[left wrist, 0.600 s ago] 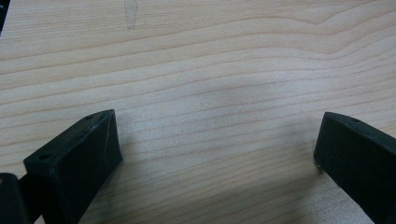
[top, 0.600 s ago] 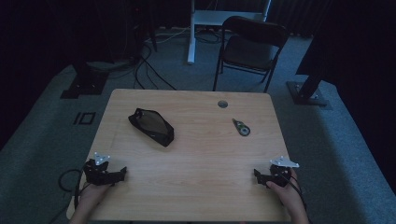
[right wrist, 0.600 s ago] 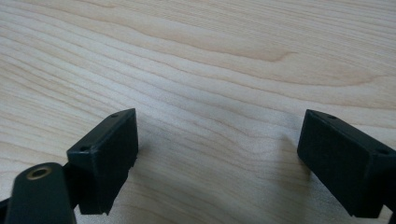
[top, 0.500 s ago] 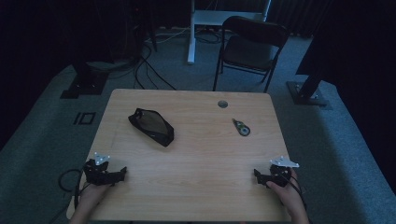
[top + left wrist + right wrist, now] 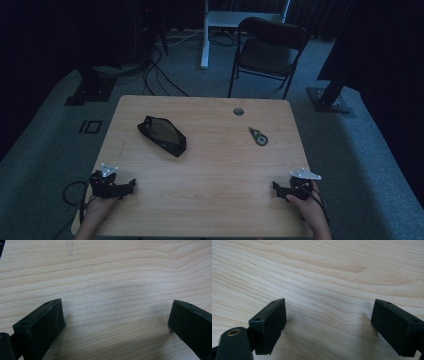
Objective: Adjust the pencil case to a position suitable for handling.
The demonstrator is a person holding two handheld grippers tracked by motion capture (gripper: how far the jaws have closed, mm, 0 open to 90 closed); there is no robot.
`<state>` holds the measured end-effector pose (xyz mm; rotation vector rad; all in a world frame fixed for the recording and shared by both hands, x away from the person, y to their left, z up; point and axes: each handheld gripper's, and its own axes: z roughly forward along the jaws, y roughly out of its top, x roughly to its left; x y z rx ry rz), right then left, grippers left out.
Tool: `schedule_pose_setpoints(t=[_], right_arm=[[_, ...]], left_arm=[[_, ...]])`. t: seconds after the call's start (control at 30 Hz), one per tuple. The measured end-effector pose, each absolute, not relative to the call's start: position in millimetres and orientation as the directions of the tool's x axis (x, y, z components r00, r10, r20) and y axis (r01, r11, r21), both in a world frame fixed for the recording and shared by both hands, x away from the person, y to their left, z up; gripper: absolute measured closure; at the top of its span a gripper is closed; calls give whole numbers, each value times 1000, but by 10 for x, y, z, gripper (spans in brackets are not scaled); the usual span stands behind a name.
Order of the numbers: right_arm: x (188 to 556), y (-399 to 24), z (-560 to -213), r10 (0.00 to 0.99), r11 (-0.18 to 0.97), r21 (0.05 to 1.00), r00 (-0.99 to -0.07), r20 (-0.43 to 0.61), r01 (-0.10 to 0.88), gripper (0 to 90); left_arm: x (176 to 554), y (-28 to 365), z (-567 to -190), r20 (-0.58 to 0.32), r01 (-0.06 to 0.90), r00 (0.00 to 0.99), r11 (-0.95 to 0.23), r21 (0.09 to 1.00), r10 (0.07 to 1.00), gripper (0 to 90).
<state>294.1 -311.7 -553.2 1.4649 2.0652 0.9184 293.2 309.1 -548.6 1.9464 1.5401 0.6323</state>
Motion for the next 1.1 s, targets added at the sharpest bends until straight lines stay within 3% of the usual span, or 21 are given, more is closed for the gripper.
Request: schedule_pose_setpoints(t=[1.1], right_arm=[[3203, -2634, -5399, 899, 267, 755, -438, 30, 600, 130]], left_arm=[[2932, 3091, -5486, 15, 704, 224, -172, 689, 974, 6]])
